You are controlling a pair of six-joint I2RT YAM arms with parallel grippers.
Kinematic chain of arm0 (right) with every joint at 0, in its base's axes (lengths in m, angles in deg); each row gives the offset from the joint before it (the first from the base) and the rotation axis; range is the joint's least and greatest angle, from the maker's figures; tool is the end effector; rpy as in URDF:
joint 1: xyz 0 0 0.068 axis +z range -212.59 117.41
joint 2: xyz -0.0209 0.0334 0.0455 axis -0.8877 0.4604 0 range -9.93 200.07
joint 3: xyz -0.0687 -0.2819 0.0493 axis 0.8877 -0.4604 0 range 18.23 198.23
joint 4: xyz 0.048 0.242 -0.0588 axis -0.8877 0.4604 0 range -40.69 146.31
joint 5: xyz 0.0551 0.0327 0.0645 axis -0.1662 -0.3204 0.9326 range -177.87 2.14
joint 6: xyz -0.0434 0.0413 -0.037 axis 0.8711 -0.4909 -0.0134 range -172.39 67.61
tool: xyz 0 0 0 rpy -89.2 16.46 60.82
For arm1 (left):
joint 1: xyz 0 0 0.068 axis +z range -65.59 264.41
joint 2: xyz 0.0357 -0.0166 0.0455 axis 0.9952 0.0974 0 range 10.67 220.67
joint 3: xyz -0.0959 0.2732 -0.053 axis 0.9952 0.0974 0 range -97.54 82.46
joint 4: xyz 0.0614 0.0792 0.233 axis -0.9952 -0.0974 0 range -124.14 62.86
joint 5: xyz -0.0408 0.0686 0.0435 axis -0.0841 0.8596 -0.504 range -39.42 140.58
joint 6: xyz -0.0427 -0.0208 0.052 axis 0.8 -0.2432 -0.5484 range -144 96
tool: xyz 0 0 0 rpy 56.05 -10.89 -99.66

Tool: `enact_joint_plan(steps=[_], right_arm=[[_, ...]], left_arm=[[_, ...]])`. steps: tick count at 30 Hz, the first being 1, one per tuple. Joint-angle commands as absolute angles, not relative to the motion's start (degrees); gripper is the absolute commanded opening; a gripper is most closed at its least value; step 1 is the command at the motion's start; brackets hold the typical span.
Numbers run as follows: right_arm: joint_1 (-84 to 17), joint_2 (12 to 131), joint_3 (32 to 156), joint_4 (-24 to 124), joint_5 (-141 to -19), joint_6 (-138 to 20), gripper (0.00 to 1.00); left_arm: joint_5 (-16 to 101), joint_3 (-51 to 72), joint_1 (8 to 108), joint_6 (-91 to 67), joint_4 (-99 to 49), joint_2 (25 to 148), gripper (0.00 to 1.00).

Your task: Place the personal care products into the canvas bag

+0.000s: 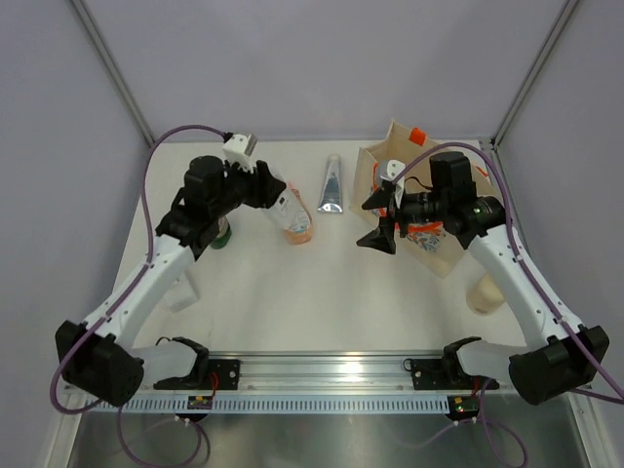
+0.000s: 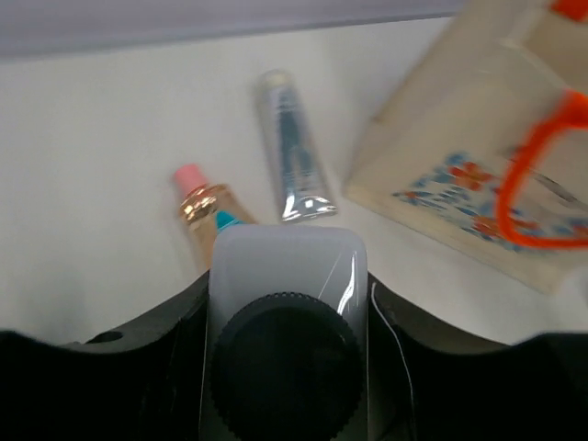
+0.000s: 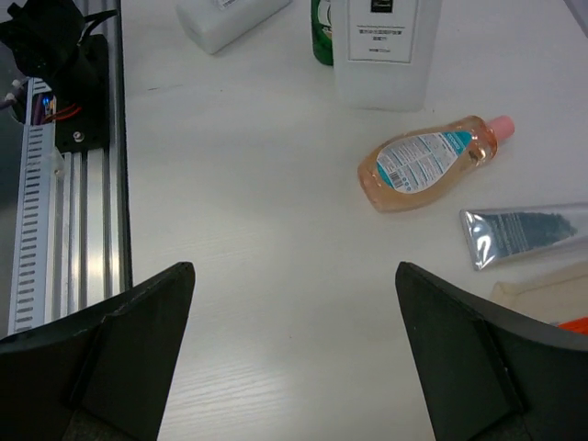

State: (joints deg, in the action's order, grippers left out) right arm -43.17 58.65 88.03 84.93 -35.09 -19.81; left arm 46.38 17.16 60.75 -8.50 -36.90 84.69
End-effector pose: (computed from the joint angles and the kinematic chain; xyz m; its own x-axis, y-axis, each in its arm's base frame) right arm 0.2117 0.1233 0.3834 -0.0068 -0.3479 -0.9375 -0.9785 0.1955 -0.0654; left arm 0.2812 -0.1278 0.3704 -0.4039 -0.1141 -0.9077 0.3694 0.8874 -0.2760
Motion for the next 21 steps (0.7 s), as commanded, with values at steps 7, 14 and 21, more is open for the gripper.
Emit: enact_joint_plan(steps=[7, 14, 21], right_arm=[[-38.0, 68.3, 94.6, 79.0, -25.6, -18.4, 0.99], [-28.7, 72.1, 91.7, 70.5, -25.6, -27.9, 0.99], [-22.6, 74.4, 88.5, 70.1, -23.2, -29.2, 0.99]], left_arm=[[-15.1, 23.9, 63.9, -22.4, -27.0, 72.3, 0.0], [-20.3, 30.0, 62.8, -7.2, -6.7, 71.3, 0.0], [-18.6, 30.3, 60.9, -7.0, -6.3, 71.8, 0.0]])
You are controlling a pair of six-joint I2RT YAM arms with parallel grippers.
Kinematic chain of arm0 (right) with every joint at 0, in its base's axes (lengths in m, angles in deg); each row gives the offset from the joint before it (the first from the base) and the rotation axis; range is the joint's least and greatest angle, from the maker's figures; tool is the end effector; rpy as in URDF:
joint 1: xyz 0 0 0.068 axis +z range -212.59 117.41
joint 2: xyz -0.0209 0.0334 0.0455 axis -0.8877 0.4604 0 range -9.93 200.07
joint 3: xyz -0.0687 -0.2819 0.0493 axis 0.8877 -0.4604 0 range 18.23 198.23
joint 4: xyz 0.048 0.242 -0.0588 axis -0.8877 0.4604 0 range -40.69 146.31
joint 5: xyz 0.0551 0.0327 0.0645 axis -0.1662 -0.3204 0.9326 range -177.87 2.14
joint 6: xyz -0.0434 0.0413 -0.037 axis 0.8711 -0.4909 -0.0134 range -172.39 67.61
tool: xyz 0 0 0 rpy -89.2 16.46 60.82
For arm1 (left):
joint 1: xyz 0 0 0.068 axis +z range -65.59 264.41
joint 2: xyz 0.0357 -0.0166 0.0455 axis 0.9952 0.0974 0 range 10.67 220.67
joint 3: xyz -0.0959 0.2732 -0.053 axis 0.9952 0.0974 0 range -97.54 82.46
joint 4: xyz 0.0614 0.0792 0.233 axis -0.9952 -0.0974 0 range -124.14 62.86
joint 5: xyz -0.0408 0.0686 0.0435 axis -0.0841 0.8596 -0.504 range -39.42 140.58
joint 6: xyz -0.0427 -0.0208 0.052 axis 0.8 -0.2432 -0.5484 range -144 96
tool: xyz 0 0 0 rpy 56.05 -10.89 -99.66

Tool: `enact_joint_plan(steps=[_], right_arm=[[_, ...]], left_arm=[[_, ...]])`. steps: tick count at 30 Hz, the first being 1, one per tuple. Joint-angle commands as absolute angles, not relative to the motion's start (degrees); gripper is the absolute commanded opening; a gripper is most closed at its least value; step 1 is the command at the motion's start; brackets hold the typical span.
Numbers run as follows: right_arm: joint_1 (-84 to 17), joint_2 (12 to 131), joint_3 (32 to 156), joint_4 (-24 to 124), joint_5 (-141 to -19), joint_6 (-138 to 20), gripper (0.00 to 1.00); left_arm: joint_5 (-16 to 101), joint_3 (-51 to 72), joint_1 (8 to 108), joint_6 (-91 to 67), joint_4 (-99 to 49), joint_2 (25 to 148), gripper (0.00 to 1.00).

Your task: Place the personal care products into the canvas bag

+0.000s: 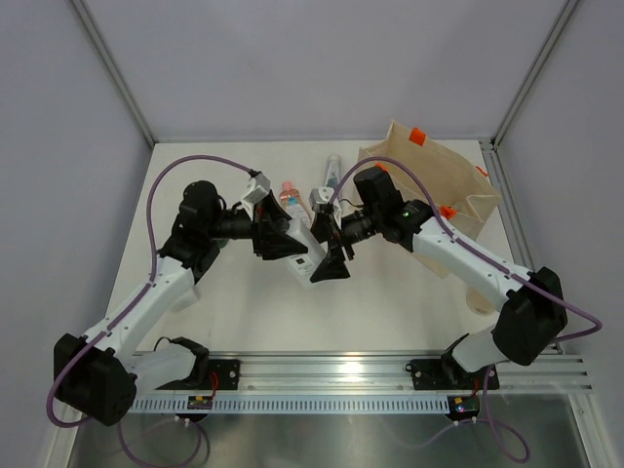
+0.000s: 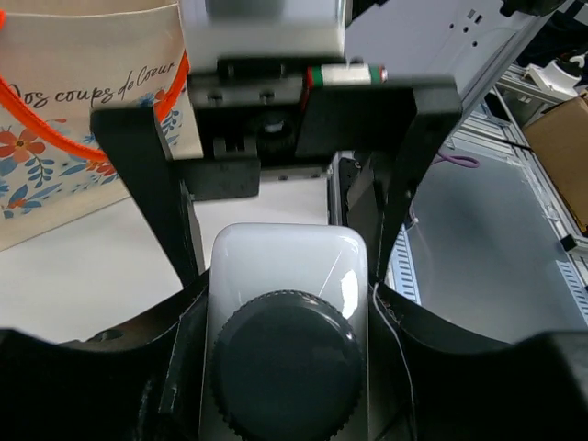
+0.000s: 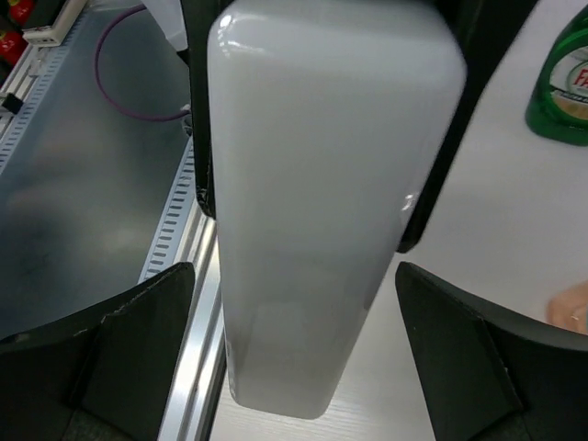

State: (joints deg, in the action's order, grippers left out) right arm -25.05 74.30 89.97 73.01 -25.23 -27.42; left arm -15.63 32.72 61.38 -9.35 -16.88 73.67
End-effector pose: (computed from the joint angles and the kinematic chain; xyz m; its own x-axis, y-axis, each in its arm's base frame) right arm 0.2197 0.2333 0.3462 -0.0661 -0.2956 -0.9530 -0.9668 -0.2174 0.1345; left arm 0.1922 -0.1390 0.3675 -0.2994 0.0164 -0.9540 0.9541 0.0184 -0.2991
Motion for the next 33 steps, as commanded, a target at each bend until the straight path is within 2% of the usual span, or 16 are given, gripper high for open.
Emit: enact_joint_plan(steps=[1, 4, 6, 7, 9, 10, 11, 13, 14, 16, 17, 19, 20, 21, 28, 33], right_arm=[[-22.0, 74.2, 87.9, 69.4, -23.5, -30.0, 1.0], [-21.3, 74.2, 85.8, 63.4, -24.1, -35.5, 0.97], [-21.2, 74.6, 85.6, 60.8, -24.7, -38.5, 0.92], [-21.2, 74.9, 85.8, 60.6, -24.8, -39.0, 0.81], [-21.2, 75.9, 87.0, 61.1, -23.9, -39.9, 0.65], [-21.2, 76.2, 87.3, 61.3, -23.4, -40.1, 0.46], [-21.2, 76.5, 87.8, 61.6, -23.0, -40.5, 0.36], [-21.2, 76.3, 88.2, 61.7, -22.7, -40.8, 0.17], [-21.2, 75.7, 88.5, 62.6, -22.8, -40.3, 0.01], [-21.2, 74.8, 88.8, 64.3, -23.3, -38.6, 0.0], [-21.2, 73.8, 89.3, 67.0, -23.5, -36.2, 0.0], [-21.5, 72.8, 90.0, 70.0, -24.8, -33.2, 0.0], [-21.6, 71.7, 90.6, 73.1, -25.5, -30.4, 0.0], [-22.0, 71.3, 91.0, 74.5, -27.0, -29.3, 0.0], [-30.2, 67.9, 95.7, 83.8, -28.8, -25.3, 0.0], [-44.2, 64.7, 105.1, 86.0, -32.4, -28.3, 0.0]], left_arm=[[-18.2, 30.4, 60.8, -7.0, -6.0, 71.8, 0.0], [-16.7, 31.3, 60.6, -6.0, -3.8, 71.3, 0.0], [-15.9, 31.7, 60.6, -5.0, -1.8, 71.1, 0.0], [-15.6, 32.0, 60.6, -4.7, -1.4, 71.0, 0.0], [-14.9, 32.1, 60.5, -4.1, -0.7, 71.0, 0.0], [-14.7, 32.3, 60.6, -3.8, -0.3, 71.1, 0.0], [-14.7, 32.3, 60.5, -3.5, -0.1, 71.2, 0.01], [-14.6, 32.3, 60.6, -3.0, -0.4, 71.3, 0.1], [-14.2, 32.3, 60.6, -3.0, -1.0, 71.1, 0.25], [-11.8, 32.2, 60.6, -3.8, -3.6, 70.4, 0.43], [-9.5, 32.3, 60.6, -4.6, -4.5, 69.2, 0.61], [-7.6, 32.4, 60.6, -6.5, -6.3, 67.6, 0.78], [-5.9, 32.2, 60.6, -7.7, -7.7, 66.8, 0.93], [-3.8, 31.2, 60.6, -10.4, -10.5, 65.4, 0.99], [9.0, 24.5, 61.1, -21.8, -26.2, 60.8, 0.99], [20.4, 25.4, 61.1, -27.0, -33.6, 56.2, 0.99]])
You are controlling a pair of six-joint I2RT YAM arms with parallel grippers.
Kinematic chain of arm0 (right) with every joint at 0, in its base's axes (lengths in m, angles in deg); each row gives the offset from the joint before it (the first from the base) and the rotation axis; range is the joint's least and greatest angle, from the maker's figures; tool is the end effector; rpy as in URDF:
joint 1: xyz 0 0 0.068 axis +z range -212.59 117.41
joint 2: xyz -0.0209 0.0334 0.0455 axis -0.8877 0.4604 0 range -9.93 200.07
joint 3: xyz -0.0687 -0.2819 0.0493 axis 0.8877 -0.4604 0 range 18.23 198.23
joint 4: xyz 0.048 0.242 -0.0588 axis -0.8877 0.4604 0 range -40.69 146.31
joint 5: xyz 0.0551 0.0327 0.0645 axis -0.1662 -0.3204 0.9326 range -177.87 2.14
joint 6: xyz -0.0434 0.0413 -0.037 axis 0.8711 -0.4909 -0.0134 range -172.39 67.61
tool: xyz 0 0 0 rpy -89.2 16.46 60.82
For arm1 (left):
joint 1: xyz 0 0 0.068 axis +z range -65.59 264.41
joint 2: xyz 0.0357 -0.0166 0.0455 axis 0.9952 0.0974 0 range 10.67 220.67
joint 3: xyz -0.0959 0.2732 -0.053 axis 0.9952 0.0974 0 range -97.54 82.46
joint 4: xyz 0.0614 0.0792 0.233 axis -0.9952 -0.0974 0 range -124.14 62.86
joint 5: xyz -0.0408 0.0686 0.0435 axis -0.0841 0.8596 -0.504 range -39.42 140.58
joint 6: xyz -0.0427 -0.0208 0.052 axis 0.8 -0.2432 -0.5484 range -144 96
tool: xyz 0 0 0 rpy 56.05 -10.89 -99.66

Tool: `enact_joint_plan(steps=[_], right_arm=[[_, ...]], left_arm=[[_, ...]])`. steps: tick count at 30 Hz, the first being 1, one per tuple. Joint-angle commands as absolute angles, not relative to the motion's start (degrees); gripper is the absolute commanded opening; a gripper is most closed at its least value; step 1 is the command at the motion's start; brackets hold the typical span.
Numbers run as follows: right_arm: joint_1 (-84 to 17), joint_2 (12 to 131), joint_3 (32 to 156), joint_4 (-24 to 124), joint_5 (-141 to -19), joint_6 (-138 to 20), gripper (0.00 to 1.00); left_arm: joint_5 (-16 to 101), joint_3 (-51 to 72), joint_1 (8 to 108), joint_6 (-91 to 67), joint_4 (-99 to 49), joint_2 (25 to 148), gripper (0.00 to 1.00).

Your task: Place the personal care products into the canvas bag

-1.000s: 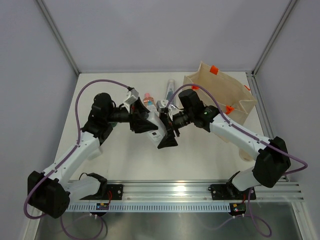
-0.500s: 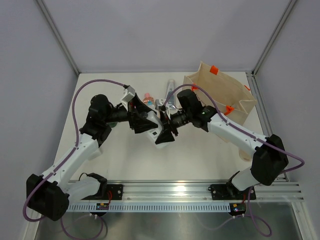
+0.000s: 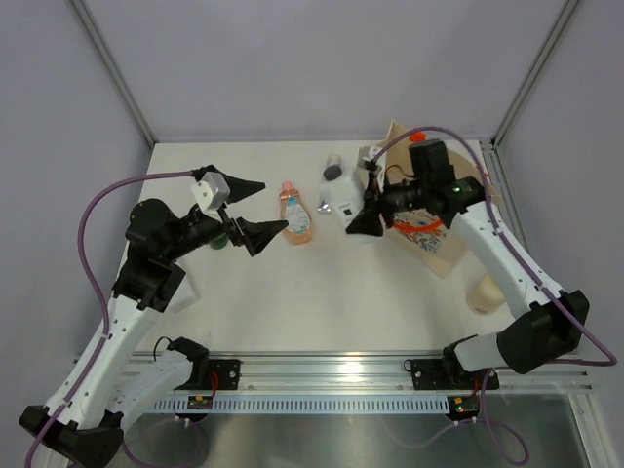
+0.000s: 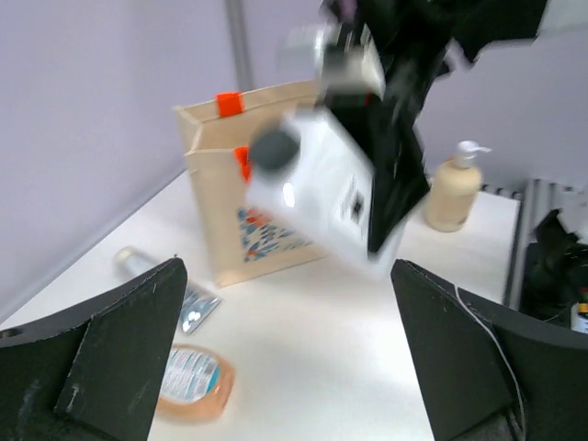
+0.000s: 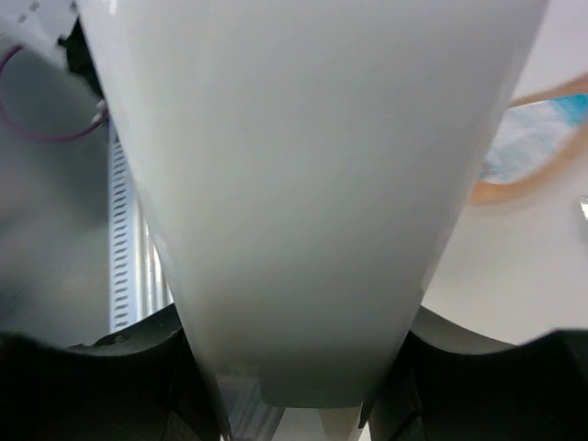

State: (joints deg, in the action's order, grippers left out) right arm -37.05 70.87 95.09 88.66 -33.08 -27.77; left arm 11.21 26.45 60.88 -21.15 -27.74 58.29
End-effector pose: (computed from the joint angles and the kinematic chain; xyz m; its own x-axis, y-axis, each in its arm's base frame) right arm 0.2436 0.1686 0.3660 -0.2352 -0.3787 -0.8951 -0.9716 0.1167 0.2059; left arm 0.1411 -0.1014 0.4348 0.0799 -0.0768 -0.9938 0.8900 0.4545 0.0365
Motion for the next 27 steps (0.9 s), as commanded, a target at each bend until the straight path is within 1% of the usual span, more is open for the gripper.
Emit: enact_joint_plan(steps=[1, 3, 6, 7, 8, 10, 16, 19, 24, 27], right_arm=[[-46.6, 64.8, 106.9, 86.5, -33.1, -29.0, 0.0], [-52.9, 65.9, 111.5, 88.5, -35.2, -29.1, 0.0], [-58.5, 69.2, 116.7, 92.1, -41.9, -26.3, 0.0], [-59.5, 70.3, 117.8, 94.0, -43.7, -23.3, 0.0], [-60.0, 72.8, 119.6, 95.1, -48.3, -21.6, 0.0], [-61.7, 76.1, 121.2, 97.6, -51.1, -17.2, 0.0], [-61.9, 80.6, 118.2, 99.1, -62.5, -9.5, 0.0], [-62.0, 84.4, 118.6, 101.2, -66.0, -7.3, 0.0], [-61.9, 89.8, 119.5, 105.6, -67.6, -3.0, 0.0], [-61.8, 93.1, 120.5, 107.8, -69.5, -2.3, 0.09]], left_arm=[[21.2, 25.9, 61.1, -27.2, -34.4, 54.9, 0.99], [23.6, 28.0, 61.1, -27.5, -36.7, 53.7, 0.99], [26.5, 31.0, 61.2, -28.3, -39.3, 51.0, 0.99], [27.3, 31.7, 61.1, -28.4, -39.7, 50.2, 0.99], [29.0, 33.0, 61.2, -28.8, -40.7, 48.7, 0.99], [30.6, 34.1, 61.1, -28.9, -41.5, 47.2, 0.99], [34.8, 38.7, 61.2, -29.8, -43.3, 42.0, 0.99], [35.4, 40.5, 61.1, -29.7, -43.0, 39.5, 0.99], [36.2, 42.3, 61.1, -29.5, -42.9, 37.6, 0.99], [36.4, 43.4, 61.1, -29.0, -41.9, 37.4, 0.99]])
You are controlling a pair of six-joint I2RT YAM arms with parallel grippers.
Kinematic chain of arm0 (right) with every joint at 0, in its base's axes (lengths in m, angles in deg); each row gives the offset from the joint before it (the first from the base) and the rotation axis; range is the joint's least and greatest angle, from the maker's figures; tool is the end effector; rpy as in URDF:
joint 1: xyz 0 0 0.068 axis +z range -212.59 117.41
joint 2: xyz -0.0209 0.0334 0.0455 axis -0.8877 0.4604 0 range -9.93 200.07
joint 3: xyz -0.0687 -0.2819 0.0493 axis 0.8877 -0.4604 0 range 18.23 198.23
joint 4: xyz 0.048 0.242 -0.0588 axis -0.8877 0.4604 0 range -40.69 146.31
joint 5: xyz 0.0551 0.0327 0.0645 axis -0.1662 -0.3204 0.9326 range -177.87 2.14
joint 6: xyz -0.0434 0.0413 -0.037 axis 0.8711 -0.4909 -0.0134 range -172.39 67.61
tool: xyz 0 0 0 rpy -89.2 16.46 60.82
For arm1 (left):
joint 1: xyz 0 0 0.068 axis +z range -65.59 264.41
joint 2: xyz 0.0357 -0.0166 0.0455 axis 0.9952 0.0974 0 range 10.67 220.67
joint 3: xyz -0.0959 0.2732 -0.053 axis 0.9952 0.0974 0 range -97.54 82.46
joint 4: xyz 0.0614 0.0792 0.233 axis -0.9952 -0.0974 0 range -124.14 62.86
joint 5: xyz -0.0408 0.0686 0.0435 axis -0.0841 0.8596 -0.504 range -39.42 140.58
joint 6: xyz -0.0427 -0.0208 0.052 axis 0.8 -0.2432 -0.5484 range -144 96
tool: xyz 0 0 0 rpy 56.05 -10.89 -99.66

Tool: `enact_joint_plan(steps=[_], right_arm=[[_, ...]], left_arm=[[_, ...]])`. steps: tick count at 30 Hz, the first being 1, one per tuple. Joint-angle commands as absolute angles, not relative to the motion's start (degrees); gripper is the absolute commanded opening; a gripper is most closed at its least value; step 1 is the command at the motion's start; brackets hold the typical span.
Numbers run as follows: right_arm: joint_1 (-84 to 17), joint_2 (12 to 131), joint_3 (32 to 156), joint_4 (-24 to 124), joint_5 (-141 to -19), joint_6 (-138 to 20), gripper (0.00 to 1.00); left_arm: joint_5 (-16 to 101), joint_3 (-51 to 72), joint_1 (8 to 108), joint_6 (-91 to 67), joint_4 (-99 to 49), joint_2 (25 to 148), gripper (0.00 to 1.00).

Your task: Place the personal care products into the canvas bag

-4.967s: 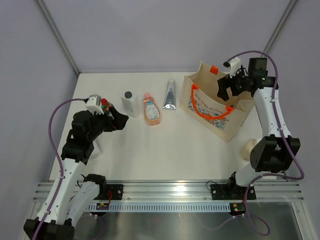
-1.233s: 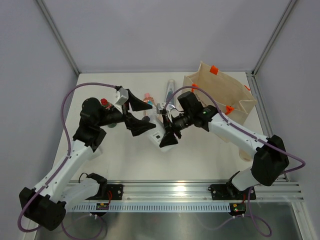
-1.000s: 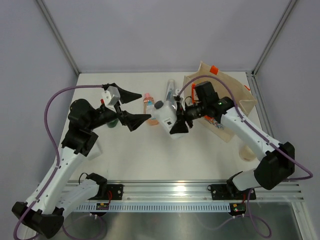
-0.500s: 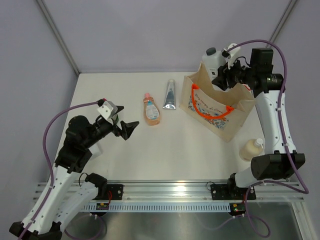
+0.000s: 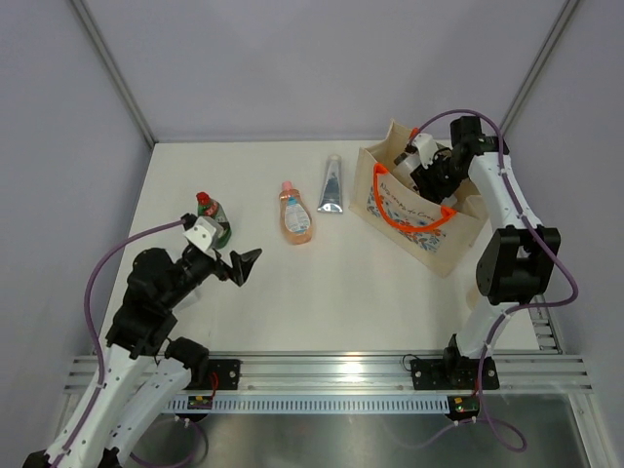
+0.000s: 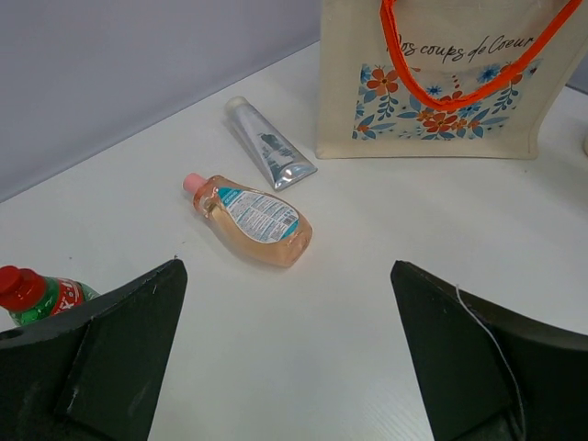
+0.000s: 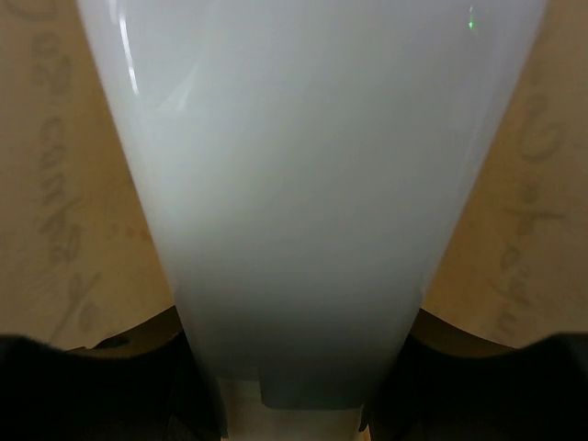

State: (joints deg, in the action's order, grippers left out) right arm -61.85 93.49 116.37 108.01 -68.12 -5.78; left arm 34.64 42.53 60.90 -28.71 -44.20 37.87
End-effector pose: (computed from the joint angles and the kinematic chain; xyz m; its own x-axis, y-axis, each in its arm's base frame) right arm 0.3835 0.0244 0.3146 -0.5007 -0.6905 -0.5220 -0.7631 0.6367 -0.1104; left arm 0.0964 -0.0592 0.3452 -0.0171 0.0934 -0.9955 0.6383 0.7674 0.0611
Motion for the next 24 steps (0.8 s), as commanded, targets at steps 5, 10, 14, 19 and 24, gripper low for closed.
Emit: enact_joint_plan(steps=[5, 10, 14, 19, 24], right_arm=[[-61.7, 99.7, 122.8, 105.7, -77.1, -7.5, 0.27], [-60.7, 103.6, 123.0, 104.8, -79.1, -12.0, 0.52], [-60.0, 104.1, 122.8, 105.5, -77.9, -14.6, 0.75], [-60.1, 98.9, 123.2, 104.3, -72.8, -17.8, 1.0], [-60.1, 92.8, 127.8, 106.2, -68.1, -20.6, 1.0]], left_arm=[[42.5, 42.2, 61.2, -23.5, -41.3, 40.2, 0.99], [57.2, 37.9, 61.2, -14.2, -47.5, 44.7, 0.99], [72.1, 36.8, 61.3, -2.3, -52.6, 46.4, 0.99], [82.3, 36.4, 61.4, 8.1, -57.0, 52.6, 0.99], [77.8, 36.2, 64.8, 4.7, -51.6, 61.0, 0.99]])
